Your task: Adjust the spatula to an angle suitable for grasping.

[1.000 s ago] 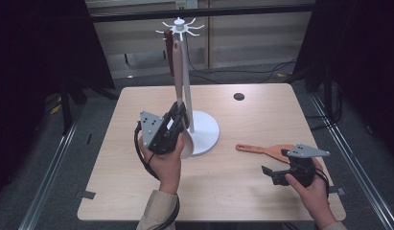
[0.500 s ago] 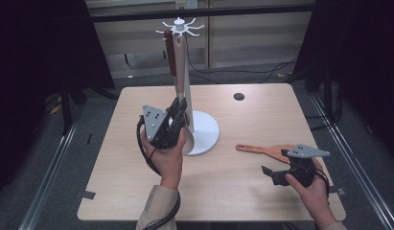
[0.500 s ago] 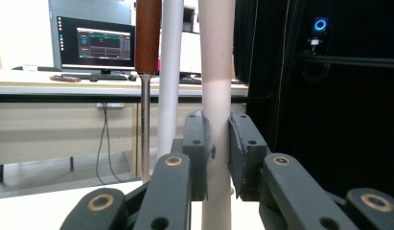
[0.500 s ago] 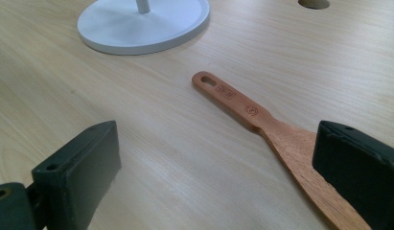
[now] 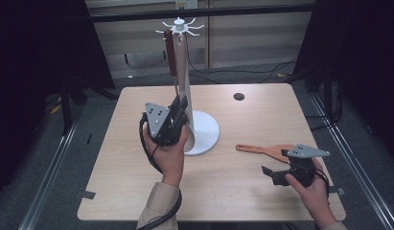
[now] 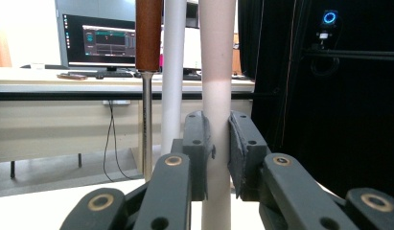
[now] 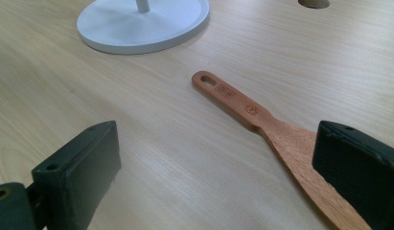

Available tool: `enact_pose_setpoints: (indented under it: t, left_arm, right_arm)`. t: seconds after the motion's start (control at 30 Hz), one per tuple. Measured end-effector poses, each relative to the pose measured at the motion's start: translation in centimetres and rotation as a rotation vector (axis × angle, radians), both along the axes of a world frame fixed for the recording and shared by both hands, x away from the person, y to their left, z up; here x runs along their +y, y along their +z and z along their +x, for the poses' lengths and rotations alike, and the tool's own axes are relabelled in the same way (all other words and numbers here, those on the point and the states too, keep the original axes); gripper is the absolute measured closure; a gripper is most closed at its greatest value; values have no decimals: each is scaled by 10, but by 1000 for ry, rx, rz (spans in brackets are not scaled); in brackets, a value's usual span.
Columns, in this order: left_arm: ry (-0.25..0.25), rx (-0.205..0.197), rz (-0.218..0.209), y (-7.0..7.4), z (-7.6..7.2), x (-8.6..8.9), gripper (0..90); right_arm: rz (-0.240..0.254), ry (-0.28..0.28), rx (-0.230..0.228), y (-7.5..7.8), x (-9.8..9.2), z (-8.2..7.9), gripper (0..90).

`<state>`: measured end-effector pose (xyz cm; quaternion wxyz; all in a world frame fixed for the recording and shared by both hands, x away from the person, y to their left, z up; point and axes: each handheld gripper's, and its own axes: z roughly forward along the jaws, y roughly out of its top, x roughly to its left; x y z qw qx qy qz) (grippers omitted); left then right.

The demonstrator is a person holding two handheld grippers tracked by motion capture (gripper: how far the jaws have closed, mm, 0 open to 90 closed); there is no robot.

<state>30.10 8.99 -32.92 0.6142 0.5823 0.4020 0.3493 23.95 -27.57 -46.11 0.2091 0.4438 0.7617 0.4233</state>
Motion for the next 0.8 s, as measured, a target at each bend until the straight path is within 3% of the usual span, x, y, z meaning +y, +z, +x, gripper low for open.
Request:
enact_pose_setpoints:
  t: [0.03, 0.37, 0.4, 0.43, 0.8]
  left_arm:
    - [-2, -2, 17, 0, 2, 1, 786]
    - [11, 18, 26, -2, 6, -2, 787]
    - [17, 22, 9, -2, 7, -3, 787]
    - [23, 27, 26, -2, 8, -3, 787]
    - [25, 49, 17, -4, 15, -3, 787]
  right_arm:
    - [0, -1, 2, 0, 0, 0, 17]
    - [2, -5, 1, 0, -1, 0, 17]
    - [2, -6, 2, 0, -1, 0, 17]
    - [3, -7, 3, 0, -1, 0, 17]
    - [3, -4, -1, 0, -2, 0, 17]
